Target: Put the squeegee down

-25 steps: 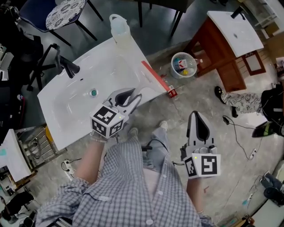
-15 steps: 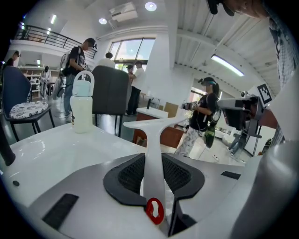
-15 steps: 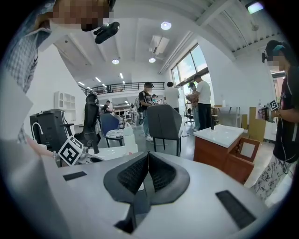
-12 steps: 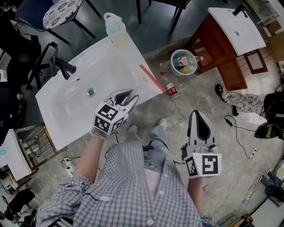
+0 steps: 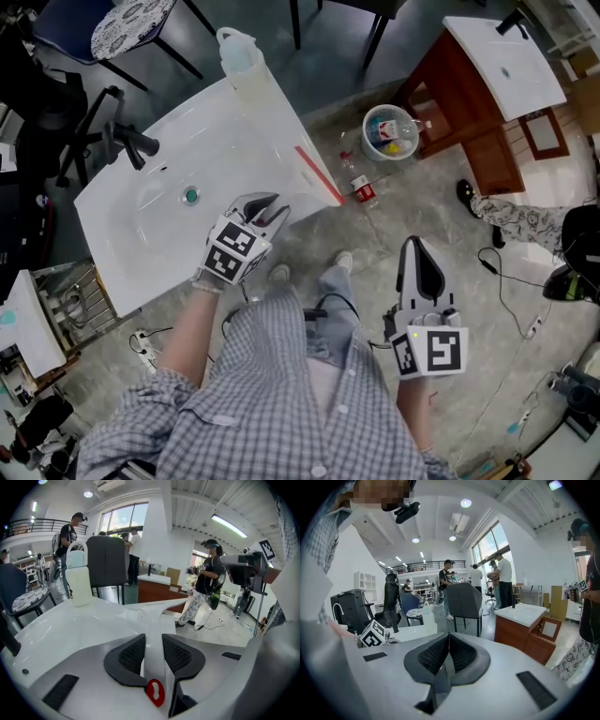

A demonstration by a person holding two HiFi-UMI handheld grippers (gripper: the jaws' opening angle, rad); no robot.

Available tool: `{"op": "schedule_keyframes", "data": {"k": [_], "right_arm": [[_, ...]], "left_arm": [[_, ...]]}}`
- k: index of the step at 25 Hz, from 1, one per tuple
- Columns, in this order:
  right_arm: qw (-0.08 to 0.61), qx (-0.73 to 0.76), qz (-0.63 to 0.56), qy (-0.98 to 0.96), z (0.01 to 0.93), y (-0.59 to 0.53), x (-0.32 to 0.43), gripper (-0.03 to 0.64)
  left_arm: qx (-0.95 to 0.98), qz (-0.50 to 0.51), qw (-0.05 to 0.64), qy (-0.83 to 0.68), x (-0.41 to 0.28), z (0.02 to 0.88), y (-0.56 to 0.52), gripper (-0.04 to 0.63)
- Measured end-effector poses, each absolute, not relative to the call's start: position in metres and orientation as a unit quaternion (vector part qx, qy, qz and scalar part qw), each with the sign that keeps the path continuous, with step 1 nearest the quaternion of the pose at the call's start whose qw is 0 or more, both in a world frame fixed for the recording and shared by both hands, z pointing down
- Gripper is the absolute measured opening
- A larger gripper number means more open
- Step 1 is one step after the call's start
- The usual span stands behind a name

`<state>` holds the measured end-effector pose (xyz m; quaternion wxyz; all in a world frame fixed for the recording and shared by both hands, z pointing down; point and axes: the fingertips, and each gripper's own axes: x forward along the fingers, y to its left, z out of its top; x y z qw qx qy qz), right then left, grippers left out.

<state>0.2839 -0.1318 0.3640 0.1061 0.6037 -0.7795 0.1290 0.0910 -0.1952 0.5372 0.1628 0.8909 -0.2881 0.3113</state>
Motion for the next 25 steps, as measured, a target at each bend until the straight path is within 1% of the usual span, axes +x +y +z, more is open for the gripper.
{"op": "schedule_keyframes", "data": {"k": [4,12,18,25], "right_arm": [[0.106,0.604,0.131,-0.779,0.366,-0.133,0.287,0.009],[0.107,0.599,0.137,-0.782,0.369,-0.133,0.290,0.011],[0.106,0.595,0.139,-0.785,0.373,-0.135,0.286,0.009],[0.107,0.595,0.139,-0.784,0.373,-0.136,0.288,0.009]], "left_arm": [[0.884,0.323,0.164,-0.296,0.088,0.544,-0.194,0.114],[0.875,0.365,0.131,-0.292,0.088,0.554,-0.192,0.114],[0.861,0.398,0.089,-0.305,0.086,0.560,-0.193,0.114],[0.858,0.398,0.075,-0.316,0.087,0.561,-0.192,0.115]]}}
